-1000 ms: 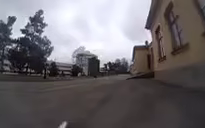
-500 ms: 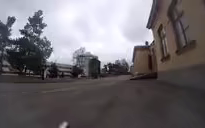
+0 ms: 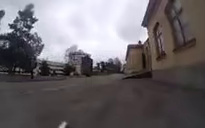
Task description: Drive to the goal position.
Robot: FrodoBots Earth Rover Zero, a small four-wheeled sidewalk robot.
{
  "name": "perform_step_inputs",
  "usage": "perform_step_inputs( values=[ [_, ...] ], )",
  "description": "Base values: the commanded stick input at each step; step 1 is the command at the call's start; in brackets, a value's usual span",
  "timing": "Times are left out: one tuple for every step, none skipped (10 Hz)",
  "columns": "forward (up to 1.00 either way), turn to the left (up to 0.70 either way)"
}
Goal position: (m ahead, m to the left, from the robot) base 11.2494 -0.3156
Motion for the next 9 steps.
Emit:
perform_step_inputs(
  values=[
    [1.00,0.00],
    [1.00,0.00],
    [1.00,0.00],
    [1.00,0.00],
    [1.00,0.00],
    [1.00,0.00],
    [1.00,0.00],
    [1.00,0.00],
    [1.00,0.00]
  ],
)
